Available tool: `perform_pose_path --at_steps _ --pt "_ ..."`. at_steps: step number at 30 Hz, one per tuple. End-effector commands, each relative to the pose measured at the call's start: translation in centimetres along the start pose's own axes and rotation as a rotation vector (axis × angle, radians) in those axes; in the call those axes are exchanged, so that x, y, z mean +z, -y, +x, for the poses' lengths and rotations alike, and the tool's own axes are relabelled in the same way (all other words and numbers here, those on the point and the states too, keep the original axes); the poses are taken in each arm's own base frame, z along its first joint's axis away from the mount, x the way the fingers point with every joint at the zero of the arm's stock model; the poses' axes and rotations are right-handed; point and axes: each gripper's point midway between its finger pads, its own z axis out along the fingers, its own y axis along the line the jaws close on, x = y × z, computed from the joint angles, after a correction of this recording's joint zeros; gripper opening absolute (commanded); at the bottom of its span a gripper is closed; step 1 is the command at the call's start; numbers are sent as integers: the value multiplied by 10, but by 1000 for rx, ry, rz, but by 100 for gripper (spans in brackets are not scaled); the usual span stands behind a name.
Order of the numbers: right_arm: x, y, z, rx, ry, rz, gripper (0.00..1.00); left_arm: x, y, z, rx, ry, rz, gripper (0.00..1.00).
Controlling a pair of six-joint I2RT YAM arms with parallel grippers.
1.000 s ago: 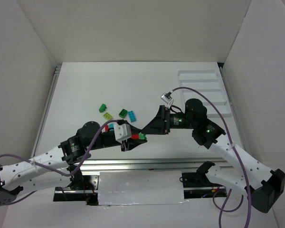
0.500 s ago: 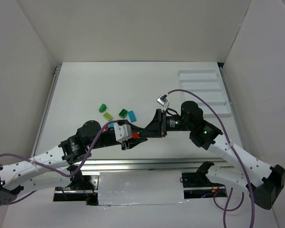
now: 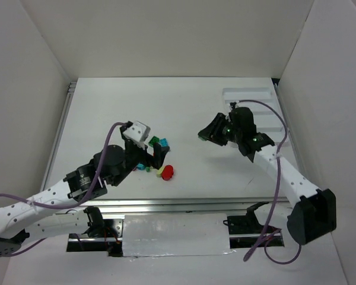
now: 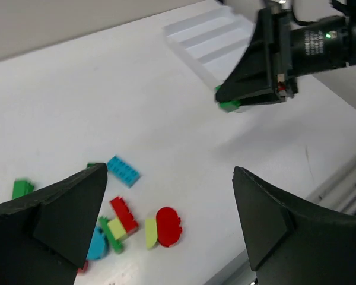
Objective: Sort the legos into containers by color
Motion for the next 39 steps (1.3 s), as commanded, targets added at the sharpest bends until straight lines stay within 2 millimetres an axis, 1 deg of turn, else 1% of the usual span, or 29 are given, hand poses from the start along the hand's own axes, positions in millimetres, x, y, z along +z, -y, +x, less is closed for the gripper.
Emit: perform_pose_path --at_steps 1,2,3,4,5,6,7,8,9,10,11,12,13,14,15,16,17,18,19,20,22,23,26,31,32,35,36,38,39 --pt "2 65 -72 -34 239 411 0 -21 -57 -10 -132 -14 -350 99" --pt "0 85 -90 -18 272 501 0 -24 -60 -9 -175 -23 -380 99" --pt "5 108 -109 -8 300 632 0 -30 -66 -7 -162 -58 -408 100" --pt "5 122 -122 7 323 703 0 -32 -65 -6 -160 -74 -402 100" --pt "11 156 -130 41 312 807 0 -35 -64 -5 -161 -92 -394 99" --pt "10 160 -147 59 331 837 0 -37 -61 -8 -166 -105 -372 100" --pt "13 169 -155 78 326 850 0 -43 -62 -1 -151 -147 -367 100" --pt "19 183 -165 93 319 868 0 -47 -60 -2 -154 -155 -349 99" --pt "21 190 -169 99 320 880 0 -52 -57 4 -141 -191 -323 100" --pt "23 203 -172 97 323 929 0 -55 -56 9 -128 -209 -309 99" --pt "21 202 -184 94 345 939 0 -59 -58 10 -124 -213 -304 99" --pt "20 207 -189 96 351 960 0 -62 -60 14 -114 -222 -312 99" --pt "23 219 -190 92 337 995 0 -66 -64 24 -92 -250 -322 100" --pt "22 218 -200 93 347 1002 0 -71 -68 27 -87 -251 -330 100" --pt "21 225 -205 99 348 1015 0 -73 -70 31 -77 -260 -334 100" --pt "25 232 -205 97 330 1022 0 -74 -73 43 -55 -278 -341 99" --pt "26 231 -213 93 339 1014 0 -78 -75 46 -52 -275 -338 100" --pt "28 235 -215 95 334 1015 0 -77 -74 48 -49 -266 -328 100" --pt "32 242 -213 93 313 1028 1 -77 -73 59 -45 -277 -318 99" --pt "33 240 -217 88 313 1028 4 -77 -72 56 -57 -253 -304 100" --pt "40 248 -220 82 301 1040 9 -78 -69 58 -54 -263 -285 99" --pt "42 249 -218 82 288 1045 13 -77 -69 59 -50 -270 -287 99" --pt "47 257 -215 83 259 1062 15 -75 -66 64 -42 -285 -275 100" --pt "44 259 -207 85 252 1059 16 -72 -67 71 -25 -317 -285 100" --pt "43 259 -208 84 263 1053 20 -72 -66 70 -24 -316 -283 99" --pt "43 261 -206 81 255 1049 45 -71 -64 71 -23 -319 -270 100" --pt "45 263 -205 82 246 1051 47 -71 -64 73 -20 -324 -268 99" --pt "47 263 -204 79 234 1052 64 -71 -63 72 -21 -324 -265 99" --pt "47 264 -204 79 233 1054 67 -71 -63 72 -20 -323 -264 100"
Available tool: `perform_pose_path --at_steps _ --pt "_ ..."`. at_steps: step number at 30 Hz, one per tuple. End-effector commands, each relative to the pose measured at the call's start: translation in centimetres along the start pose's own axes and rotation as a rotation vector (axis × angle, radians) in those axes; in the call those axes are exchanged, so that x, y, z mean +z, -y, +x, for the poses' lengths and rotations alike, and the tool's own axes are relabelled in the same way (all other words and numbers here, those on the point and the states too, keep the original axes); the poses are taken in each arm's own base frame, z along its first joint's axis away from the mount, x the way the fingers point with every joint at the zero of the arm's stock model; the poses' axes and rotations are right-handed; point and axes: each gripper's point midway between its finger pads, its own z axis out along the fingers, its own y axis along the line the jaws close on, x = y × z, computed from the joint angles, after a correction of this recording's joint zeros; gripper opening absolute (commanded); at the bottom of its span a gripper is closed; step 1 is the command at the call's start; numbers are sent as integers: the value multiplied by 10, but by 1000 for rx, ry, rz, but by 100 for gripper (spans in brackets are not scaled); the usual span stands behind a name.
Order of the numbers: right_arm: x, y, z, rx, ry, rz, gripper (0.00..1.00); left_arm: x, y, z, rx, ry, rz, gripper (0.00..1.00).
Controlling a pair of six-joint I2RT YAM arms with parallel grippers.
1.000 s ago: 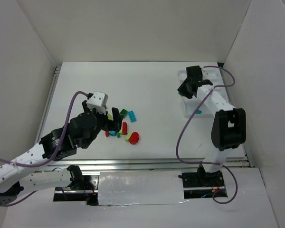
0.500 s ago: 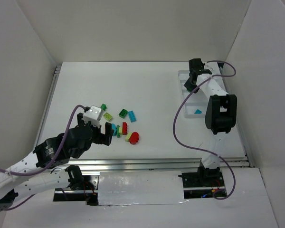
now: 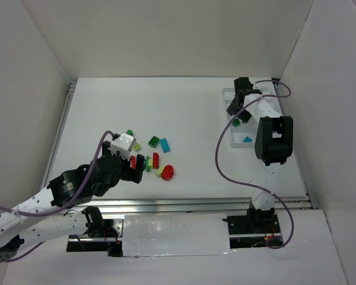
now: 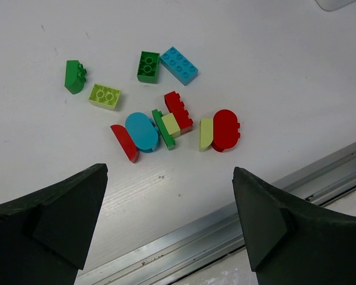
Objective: Sort the legos into containers by color
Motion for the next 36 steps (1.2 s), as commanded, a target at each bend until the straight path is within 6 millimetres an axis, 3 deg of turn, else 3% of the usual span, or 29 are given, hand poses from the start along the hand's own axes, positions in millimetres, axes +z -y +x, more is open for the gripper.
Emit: perform_pose_path --at_steps 1,4,6,9,10,11,12,13,15,16,17,19,20,21,23,26,32,36 --pt "-9 1 -14 6 31 -5 69 0 2 -7 -2 29 14 99" --pt "-16 0 -17 11 45 -20 80 0 1 -8 -5 33 7 100" --pt "-29 -2 -23 12 60 -41 80 0 0 -8 -10 33 1 100" --pt "-61 -16 -27 -14 92 -122 80 -1 -9 -8 -44 41 -51 99" --pt "-88 -28 -24 -43 126 -170 80 -1 -14 -10 -63 48 -83 100" --pt "-104 -35 -23 -62 151 -196 81 -2 -28 -13 -81 66 -161 99" --pt "-118 -44 -18 -106 163 -229 81 -3 -37 -9 -125 61 -217 100" --pt "-148 -63 -3 -161 178 -304 82 -6 -49 -11 -159 70 -277 100" --pt "-181 -86 20 -261 168 -416 99 -14 -76 -10 -230 93 -414 99" --pt "-189 -96 36 -299 151 -448 100 -18 -84 -11 -254 102 -450 100" --pt "-205 -114 65 -374 132 -504 100 -21 -92 -11 -288 122 -496 100" --pt "-213 -129 93 -432 129 -524 99 -30 -106 -8 -306 122 -561 100" --pt "-219 -143 120 -485 112 -546 98 -33 -110 -10 -325 135 -584 100" --pt "-221 -152 133 -512 106 -563 97 -34 -112 -8 -319 131 -591 100" --pt "-211 -166 167 -579 60 -555 90 -35 -112 -9 -309 138 -580 100" --pt "-205 -186 191 -635 38 -546 83 -32 -107 -7 -293 128 -539 99" --pt "-180 -198 238 -738 -46 -546 79 -28 -102 -9 -271 126 -512 99" --pt "-170 -202 258 -794 -80 -534 80 -21 -98 -7 -238 94 -508 100"
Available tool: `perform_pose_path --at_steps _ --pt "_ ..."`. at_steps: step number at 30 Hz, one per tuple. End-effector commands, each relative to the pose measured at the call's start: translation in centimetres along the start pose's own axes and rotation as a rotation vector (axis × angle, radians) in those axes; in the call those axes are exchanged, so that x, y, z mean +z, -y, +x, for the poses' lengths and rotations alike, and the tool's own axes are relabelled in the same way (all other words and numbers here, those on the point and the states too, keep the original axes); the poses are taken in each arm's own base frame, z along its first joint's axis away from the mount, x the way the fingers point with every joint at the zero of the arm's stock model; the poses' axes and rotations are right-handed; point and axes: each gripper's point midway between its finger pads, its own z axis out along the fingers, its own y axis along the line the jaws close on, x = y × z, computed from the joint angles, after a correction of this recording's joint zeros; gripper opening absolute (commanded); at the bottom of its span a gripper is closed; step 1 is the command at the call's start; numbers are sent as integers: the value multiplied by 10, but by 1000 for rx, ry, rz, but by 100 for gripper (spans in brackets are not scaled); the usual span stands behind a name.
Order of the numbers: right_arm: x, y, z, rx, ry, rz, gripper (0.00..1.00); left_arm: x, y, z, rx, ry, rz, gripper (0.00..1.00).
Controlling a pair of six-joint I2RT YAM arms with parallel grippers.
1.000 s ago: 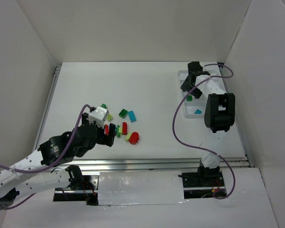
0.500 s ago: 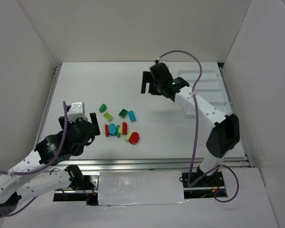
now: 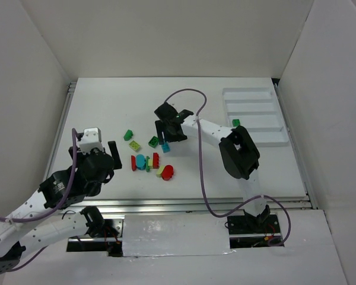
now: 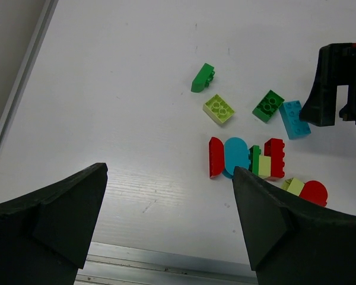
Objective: Sort the legos into containers by color
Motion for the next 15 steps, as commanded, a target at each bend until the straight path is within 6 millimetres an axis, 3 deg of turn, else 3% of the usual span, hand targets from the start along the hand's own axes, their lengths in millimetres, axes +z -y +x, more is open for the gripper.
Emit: perform_pose_path --at_steps 1,5,11,15 --pt "-8 -25 -14 -47 34 -53 80 3 8 -5 16 4 8 99" --pt "-2 -34 -7 -57 22 -70 80 4 10 -3 32 -7 10 100" --pt "18 -28 1 -61 -3 -12 79 1 12 -5 18 1 42 99" --pt "31 -25 7 -76 -25 16 69 0 15 -7 8 12 73 100"
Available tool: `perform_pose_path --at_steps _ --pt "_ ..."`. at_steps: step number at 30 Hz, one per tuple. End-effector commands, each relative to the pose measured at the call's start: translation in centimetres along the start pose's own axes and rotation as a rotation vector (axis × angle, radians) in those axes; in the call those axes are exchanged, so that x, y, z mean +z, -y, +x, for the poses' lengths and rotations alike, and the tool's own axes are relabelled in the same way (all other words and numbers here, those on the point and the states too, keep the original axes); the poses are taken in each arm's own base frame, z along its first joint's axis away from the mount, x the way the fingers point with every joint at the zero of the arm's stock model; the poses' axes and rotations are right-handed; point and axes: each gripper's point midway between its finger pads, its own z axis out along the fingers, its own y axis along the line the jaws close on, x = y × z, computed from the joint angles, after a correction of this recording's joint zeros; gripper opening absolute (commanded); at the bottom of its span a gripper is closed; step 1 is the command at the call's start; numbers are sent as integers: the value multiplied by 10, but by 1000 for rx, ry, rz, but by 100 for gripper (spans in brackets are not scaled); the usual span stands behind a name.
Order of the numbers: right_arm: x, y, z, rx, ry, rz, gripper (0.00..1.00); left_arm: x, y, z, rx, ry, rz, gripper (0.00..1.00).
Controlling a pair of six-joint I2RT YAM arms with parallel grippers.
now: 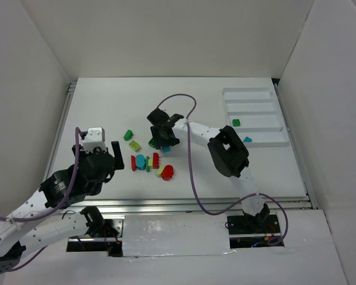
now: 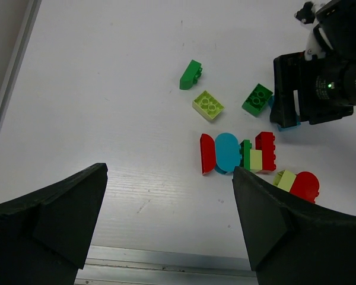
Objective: Sort the legos into containers by color
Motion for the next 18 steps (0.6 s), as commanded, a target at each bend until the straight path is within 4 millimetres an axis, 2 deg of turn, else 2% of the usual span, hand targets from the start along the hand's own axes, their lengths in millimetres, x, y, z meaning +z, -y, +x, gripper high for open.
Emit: perform_pose_path --at_steps 1,3,4,8,9,10,11,12,13,14,15,16,17,18 --pt "5 0 -6 -14 9 27 66 -2 3 -9 -25 30 31 99" --pt "10 2 -2 -15 -5 43 63 -3 3 -10 -26 34 33 99" --pt "9 3 -2 -14 -6 47 55 -2 3 -9 -23 31 31 99" --pt "-1 8 -4 -9 20 55 41 -2 4 -9 -16 29 39 100" --pt "-1 14 -2 -10 17 74 20 -2 5 -9 -15 29 41 99" --pt "-5 20 -3 -2 21 85 7 -2 5 -9 -14 28 42 99" --pt "-15 24 -8 23 40 86 0 -2 5 -9 -14 28 42 100" --pt "-15 35 1 30 23 102 0 -2 6 -8 -14 27 43 99" --pt "-21 40 -3 61 44 100 0 -2 6 -8 -12 27 43 99" --pt "-35 57 -3 96 57 108 0 -2 6 -9 -12 28 45 100" --pt "-41 64 -6 132 76 84 0 -2 6 -9 -14 30 46 99" --pt "-68 71 -21 186 137 44 0 -2 6 -9 -11 29 48 99" --pt "-68 104 -14 258 124 64 0 -2 6 -9 -12 32 47 99" --pt "-75 118 -21 310 156 48 0 -2 8 -9 -9 28 52 99"
